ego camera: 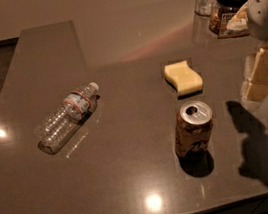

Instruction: Move sponge near orange can

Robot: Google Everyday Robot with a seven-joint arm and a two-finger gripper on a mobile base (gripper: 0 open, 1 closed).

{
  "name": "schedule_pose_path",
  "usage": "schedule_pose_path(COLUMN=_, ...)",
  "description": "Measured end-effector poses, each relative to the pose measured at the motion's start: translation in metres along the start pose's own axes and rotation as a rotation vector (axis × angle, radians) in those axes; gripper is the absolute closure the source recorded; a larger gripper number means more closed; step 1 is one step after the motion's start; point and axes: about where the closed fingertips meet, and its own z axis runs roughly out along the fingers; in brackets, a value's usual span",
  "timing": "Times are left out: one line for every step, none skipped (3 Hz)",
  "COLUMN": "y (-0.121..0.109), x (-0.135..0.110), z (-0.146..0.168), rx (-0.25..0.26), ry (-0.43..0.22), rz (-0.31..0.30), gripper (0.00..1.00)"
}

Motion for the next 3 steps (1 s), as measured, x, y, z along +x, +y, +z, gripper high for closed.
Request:
schedule_pose_path(y=0.0, x=0.0, z=0.0, rx=0.0, ry=0.0, rz=0.0, gripper=0.0)
schedule_pose_path(y=-0.01, x=-0.001, z=0.002, rx=0.008, ry=-0.011, rz=0.018, gripper=0.0)
schedule_pose_path(y=-0.044, x=-0.001, z=0.02, rx=-0.002, ry=-0.031, rz=0.077, gripper=0.0)
